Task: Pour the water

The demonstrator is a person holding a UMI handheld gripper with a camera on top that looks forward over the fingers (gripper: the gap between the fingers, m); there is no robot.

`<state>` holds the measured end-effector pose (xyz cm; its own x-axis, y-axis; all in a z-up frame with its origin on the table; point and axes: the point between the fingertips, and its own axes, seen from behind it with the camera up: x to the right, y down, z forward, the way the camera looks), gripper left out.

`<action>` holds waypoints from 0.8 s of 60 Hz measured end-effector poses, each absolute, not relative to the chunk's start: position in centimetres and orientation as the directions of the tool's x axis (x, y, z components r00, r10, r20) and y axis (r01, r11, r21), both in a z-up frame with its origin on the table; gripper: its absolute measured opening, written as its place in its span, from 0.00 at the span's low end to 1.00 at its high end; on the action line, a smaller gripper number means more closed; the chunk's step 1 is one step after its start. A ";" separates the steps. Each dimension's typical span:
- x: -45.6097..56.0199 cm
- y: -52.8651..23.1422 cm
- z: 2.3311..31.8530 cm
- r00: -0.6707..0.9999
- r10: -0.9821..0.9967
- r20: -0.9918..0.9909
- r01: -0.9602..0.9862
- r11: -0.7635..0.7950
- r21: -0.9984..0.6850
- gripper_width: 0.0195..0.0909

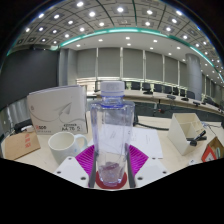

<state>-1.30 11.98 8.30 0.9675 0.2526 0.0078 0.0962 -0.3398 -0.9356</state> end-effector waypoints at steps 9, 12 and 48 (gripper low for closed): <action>-1.2 11.2 6.2 0.971 0.239 0.011 0.115 -0.424 -0.898 0.86; -0.9 10.3 5.9 0.975 0.224 0.010 0.113 -0.452 -0.885 0.90; -8.6 -16.8 19.7 0.999 0.002 0.043 0.034 -0.632 -0.774 0.93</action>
<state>-8.57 -16.84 19.67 0.9991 0.0015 0.0428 0.0341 -0.6323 -0.7739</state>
